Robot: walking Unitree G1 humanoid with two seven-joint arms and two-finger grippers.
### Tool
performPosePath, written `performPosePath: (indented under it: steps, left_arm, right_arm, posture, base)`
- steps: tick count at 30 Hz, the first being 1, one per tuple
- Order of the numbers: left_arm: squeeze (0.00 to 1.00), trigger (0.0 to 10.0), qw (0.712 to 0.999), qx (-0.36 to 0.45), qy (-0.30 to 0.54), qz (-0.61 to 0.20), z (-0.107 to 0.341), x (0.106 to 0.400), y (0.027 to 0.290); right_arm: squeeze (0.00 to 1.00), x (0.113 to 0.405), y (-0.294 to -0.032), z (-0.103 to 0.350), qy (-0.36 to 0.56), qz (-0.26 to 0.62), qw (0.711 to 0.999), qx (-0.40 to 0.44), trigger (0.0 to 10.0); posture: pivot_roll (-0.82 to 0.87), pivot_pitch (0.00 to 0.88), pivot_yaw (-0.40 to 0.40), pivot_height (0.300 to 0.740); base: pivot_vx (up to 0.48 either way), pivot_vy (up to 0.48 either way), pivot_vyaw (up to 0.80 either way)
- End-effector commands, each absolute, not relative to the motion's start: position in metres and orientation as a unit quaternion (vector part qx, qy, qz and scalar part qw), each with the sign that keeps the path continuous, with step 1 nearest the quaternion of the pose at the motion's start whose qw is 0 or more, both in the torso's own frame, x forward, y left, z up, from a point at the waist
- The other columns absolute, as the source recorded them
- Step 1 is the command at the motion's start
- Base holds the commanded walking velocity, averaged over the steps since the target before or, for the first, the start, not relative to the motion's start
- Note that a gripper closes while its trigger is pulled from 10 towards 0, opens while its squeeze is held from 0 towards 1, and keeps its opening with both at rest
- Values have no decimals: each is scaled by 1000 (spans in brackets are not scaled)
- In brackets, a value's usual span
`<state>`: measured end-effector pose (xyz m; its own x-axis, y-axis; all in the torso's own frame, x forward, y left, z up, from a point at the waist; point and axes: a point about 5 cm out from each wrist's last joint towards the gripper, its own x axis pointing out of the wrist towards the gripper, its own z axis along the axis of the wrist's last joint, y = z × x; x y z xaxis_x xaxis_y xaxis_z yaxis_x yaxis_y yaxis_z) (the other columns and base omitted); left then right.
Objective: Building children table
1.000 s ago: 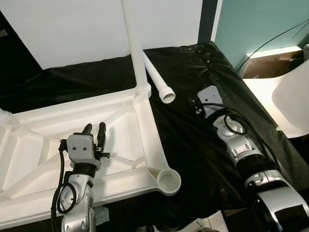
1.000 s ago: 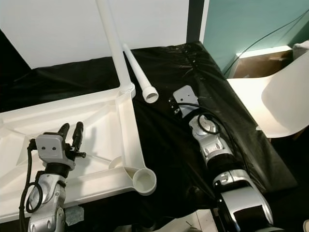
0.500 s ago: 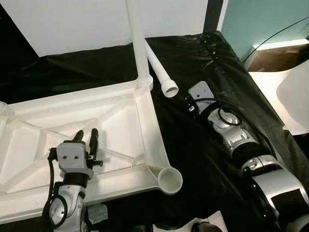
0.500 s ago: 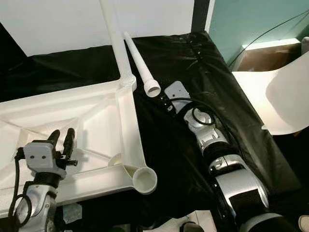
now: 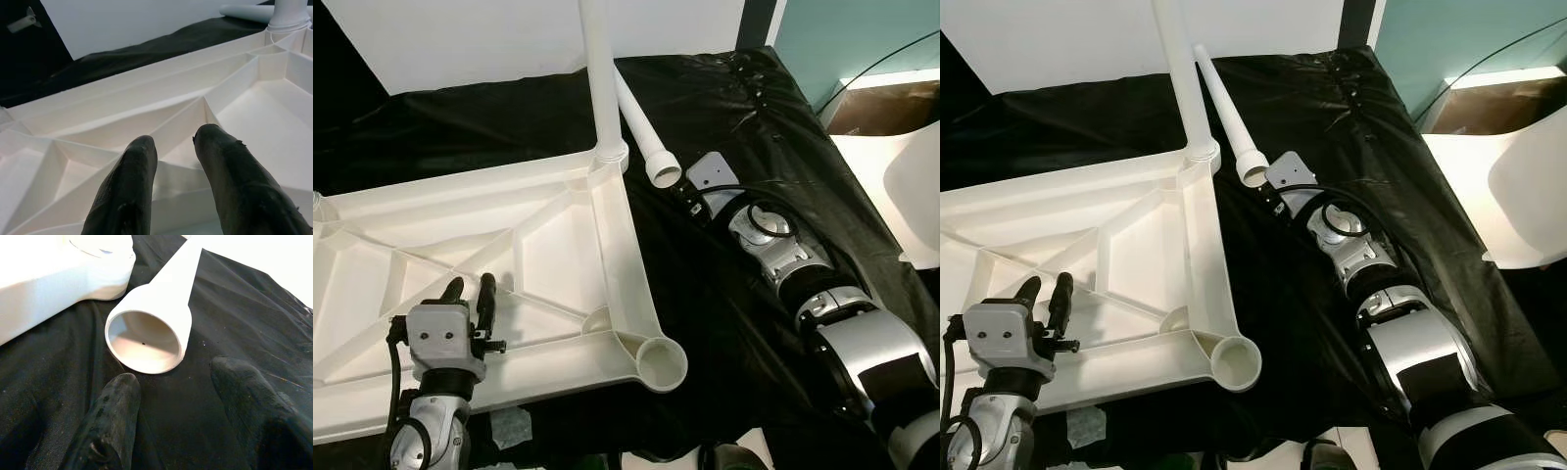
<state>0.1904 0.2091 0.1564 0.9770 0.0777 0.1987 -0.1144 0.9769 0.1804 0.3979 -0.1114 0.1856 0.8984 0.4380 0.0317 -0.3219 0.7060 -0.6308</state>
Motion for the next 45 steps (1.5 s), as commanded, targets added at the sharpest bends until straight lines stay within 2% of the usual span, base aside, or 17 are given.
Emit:
performPosePath:
  steps: [1, 11, 17, 18, 20, 21, 36, 37, 39, 40, 41, 42, 45]
  left_arm:
    - [0, 10000, 986, 94, -88, 102, 156, 184, 217]
    - [0, 10000, 985, 106, -79, 113, 161, 171, 219]
    - [0, 10000, 984, 112, -72, 116, 163, 163, 219]
    - [0, 10000, 984, 116, -72, 115, 164, 162, 220]
    - [0, 10000, 984, 119, -73, 115, 166, 162, 220]
    - [0, 10000, 983, 121, -72, 115, 167, 161, 221]
    - [0, 10000, 984, 126, -67, 107, 167, 161, 219]
    - [0, 10000, 984, 126, -67, 106, 167, 162, 219]
    - [0, 10000, 984, 126, -66, 105, 167, 162, 219]
    - [0, 10000, 984, 125, -66, 106, 167, 163, 219]
    - [0, 10000, 984, 125, -66, 106, 167, 163, 219]
    - [0, 10000, 984, 125, -66, 106, 167, 163, 219]
    - [0, 10000, 984, 123, -66, 106, 166, 163, 218]
  right_arm:
    - [0, 399, -105, 186, -91, 213, 912, -338, 10000]
    - [0, 403, -94, 196, -104, 209, 902, -363, 10000]
    - [0, 402, -86, 191, -98, 211, 885, -404, 10000]
    - [0, 402, -86, 187, -90, 206, 880, -418, 5176]
    - [0, 402, -87, 185, -85, 202, 878, -426, 5176]
    - [0, 402, -88, 184, -83, 197, 876, -432, 0]
    - [0, 404, -95, 184, -85, 157, 885, -430, 0]
    - [0, 405, -97, 187, -89, 146, 891, -420, 8863]
    - [0, 406, -99, 189, -92, 137, 895, -414, 8863]
    - [0, 406, -100, 191, -95, 129, 904, -397, 10000]
    - [0, 406, -100, 191, -95, 129, 904, -397, 10000]
    - [1000, 406, -101, 193, -96, 128, 913, -376, 10000]
    - [1000, 406, -100, 197, -105, 125, 927, -337, 10000]
  posture:
    - [328, 217, 62, 740]
    - [387, 222, 60, 740]
    - [416, 224, 64, 740]
    - [425, 224, 68, 740]
    - [425, 224, 68, 740]
    - [432, 224, 71, 740]
    - [426, 216, 81, 740]
    - [425, 215, 81, 740]
    - [419, 214, 80, 740]
    - [417, 212, 79, 740]
    - [417, 212, 79, 740]
    - [416, 211, 78, 740]
    - [410, 208, 71, 740]
  base:
    - [0, 0, 0]
    - [0, 0, 0]
    - [0, 0, 0]
    - [0, 0, 0]
    - [0, 0, 0]
    - [0, 0, 0]
    - [0, 0, 0]
    - [0, 0, 0]
    - [0, 0, 0]
    - [0, 0, 0]
    - [0, 0, 0]
    - [0, 0, 0]
    - [0, 0, 0]
